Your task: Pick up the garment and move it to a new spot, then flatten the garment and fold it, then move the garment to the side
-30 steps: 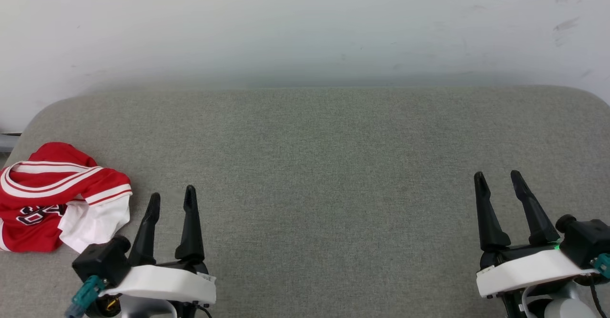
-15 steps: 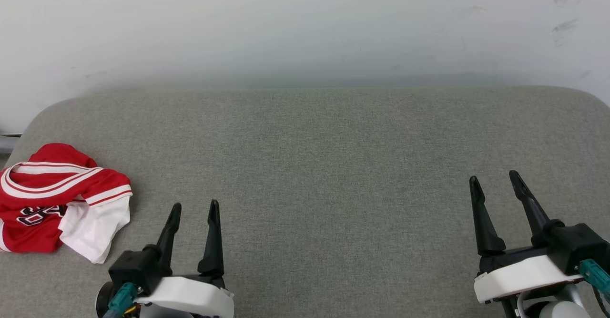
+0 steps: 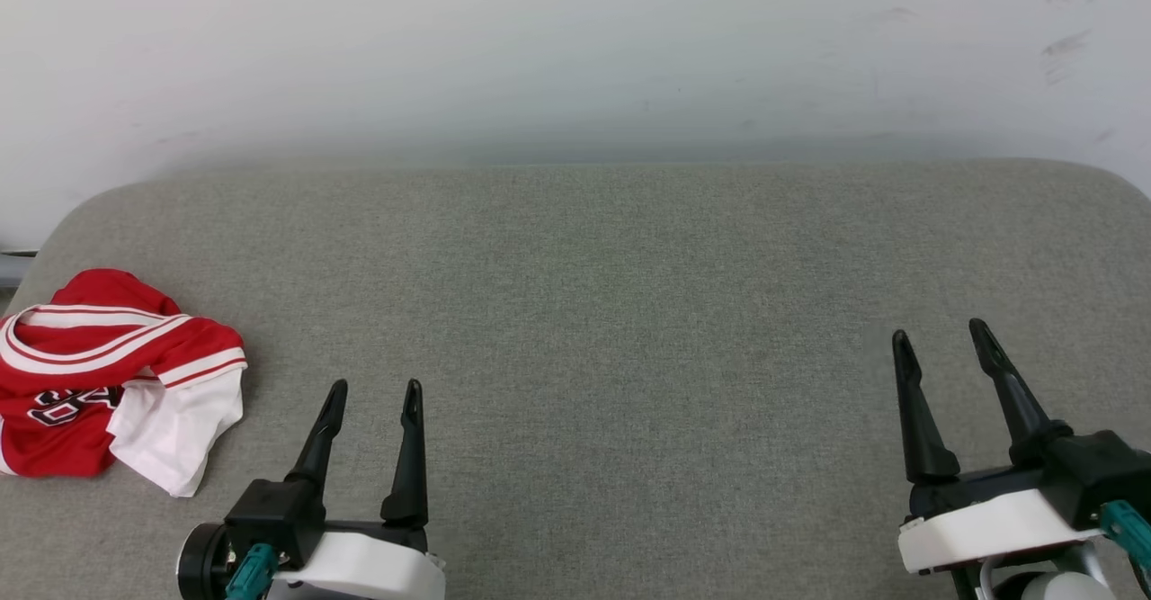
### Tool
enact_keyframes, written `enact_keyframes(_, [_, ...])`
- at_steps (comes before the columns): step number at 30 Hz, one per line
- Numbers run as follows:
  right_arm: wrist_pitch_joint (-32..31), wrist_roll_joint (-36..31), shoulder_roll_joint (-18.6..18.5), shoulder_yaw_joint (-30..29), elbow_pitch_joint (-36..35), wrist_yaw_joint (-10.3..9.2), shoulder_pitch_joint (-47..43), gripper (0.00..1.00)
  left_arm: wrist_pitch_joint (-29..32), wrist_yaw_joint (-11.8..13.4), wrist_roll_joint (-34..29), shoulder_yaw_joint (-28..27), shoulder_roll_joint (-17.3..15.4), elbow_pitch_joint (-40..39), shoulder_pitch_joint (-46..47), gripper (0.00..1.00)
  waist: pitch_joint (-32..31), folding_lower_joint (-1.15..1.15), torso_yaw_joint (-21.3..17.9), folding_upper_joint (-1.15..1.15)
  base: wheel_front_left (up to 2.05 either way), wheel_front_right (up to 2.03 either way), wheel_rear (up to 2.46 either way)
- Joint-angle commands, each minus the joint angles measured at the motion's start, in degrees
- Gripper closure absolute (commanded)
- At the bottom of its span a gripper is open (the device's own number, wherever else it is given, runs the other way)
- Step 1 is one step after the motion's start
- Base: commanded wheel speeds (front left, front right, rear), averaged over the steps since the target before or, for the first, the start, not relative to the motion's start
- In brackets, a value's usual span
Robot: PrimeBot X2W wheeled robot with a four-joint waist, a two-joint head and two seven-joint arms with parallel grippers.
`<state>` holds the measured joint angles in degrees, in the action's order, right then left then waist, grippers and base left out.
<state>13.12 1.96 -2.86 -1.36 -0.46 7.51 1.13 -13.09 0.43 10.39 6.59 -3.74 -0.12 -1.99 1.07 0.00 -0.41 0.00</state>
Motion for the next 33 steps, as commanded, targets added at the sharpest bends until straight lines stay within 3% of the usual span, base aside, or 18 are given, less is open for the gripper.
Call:
enact_keyframes(1, [0.5, 1.1, 0.0, -0.3, -0.1, -0.03, -0.6, 0.00, -0.5, -0.5, -0.4, -0.7, 0.1, -0.2, -0.5, 0.00, 0.0, 0.00, -0.1, 0.00, 0.00, 0.00, 0.00])
enact_keyframes(15, [1.9, 6.0, 0.0, 2.9, 3.4, -0.03, -1.1, 0.00, -1.9, -4.2, -1.8, -2.4, 0.9, 2.3, -1.1, 0.00, 0.0, 0.00, -0.3, 0.00, 0.00, 0.00, 0.00])
enact_keyframes(33, [2.1, 4.9, 0.0, 3.0, 3.3, -0.03, -1.2, 0.00, -2.2, -4.4, -1.4, -2.1, 0.9, 3.0, -0.8, 0.00, -0.2, 0.00, 1.0, 0.00, 0.00, 0.00, 0.00])
